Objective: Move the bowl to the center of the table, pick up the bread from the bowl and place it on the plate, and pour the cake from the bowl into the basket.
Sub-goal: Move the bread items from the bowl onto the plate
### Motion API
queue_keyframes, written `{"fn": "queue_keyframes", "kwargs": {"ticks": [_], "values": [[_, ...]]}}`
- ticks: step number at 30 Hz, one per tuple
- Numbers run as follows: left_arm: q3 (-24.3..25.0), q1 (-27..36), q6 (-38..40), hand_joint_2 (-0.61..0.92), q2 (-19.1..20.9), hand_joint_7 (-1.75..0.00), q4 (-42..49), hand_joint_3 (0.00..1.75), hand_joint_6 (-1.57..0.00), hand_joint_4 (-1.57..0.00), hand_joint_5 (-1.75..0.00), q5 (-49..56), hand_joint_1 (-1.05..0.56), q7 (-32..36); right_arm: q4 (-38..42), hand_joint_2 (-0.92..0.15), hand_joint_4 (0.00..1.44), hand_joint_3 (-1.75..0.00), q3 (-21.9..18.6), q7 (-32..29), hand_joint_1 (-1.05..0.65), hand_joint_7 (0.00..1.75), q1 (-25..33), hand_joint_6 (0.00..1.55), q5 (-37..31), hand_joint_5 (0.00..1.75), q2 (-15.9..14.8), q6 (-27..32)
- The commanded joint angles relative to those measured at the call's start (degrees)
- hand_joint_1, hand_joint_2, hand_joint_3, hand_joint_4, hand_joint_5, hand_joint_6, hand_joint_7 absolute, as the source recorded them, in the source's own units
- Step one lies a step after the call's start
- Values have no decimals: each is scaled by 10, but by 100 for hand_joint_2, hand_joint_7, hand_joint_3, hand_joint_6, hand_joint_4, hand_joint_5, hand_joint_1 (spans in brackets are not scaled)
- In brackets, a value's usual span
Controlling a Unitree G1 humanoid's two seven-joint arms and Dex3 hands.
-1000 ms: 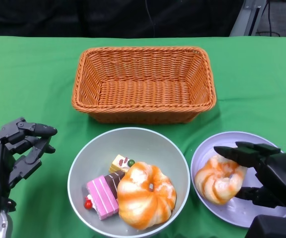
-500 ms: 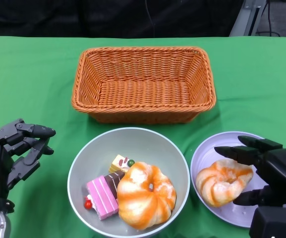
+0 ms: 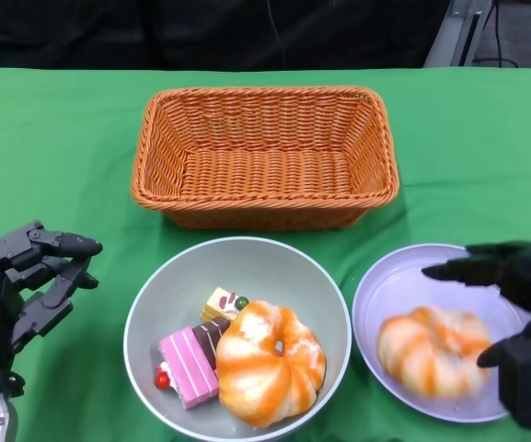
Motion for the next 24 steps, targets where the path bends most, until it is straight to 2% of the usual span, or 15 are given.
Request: {"fn": "queue_keyframes", "kwargs": {"ticks": [1,5,10,13,15,17,18,20,24], "values": [[4,4,0,92,12,-80,2,38,-95,-76,-134,-1,-8,-1,-21,-84,20,-1,-11,59,-56,0,-18,33,33,2,-22,29],[5,4,-1,92,11,-80,2,38,-95,-76,-134,-3,-7,-3,-29,-86,23,-1,-21,96,-70,0,-27,33,66,2,-23,51],[4,4,-5,92,13,-79,4,39,-96,-76,-134,1,-7,0,-31,-88,25,-1,-34,132,-76,0,-37,31,120,2,-19,82],[4,5,-8,92,12,-79,4,39,-96,-76,-134,1,-7,1,-17,-89,30,-1,-49,124,-78,1,-36,34,156,5,-7,62],[4,5,-7,92,11,-79,3,40,-96,-77,-134,-1,-7,-2,-6,-90,37,-1,-62,99,-77,3,-28,38,188,7,18,41],[4,5,-6,92,11,-79,3,40,-96,-77,-134,-1,-7,-3,0,-91,39,-1,-66,89,-76,3,-25,39,201,8,26,32],[4,5,-4,92,9,-79,2,39,-96,-77,-134,-3,-7,-6,-9,-91,40,-1,-71,59,-76,3,-16,40,212,8,56,27],[3,5,-3,92,7,-79,2,39,-96,-77,-134,-4,-8,-8,-20,-92,50,-3,-75,9,-67,6,-5,47,229,12,106,7],[-1,5,-8,92,7,-78,4,38,-96,-77,-134,4,-8,1,-36,-92,57,-3,-65,-22,-67,6,-6,51,225,14,141,-22]]}}
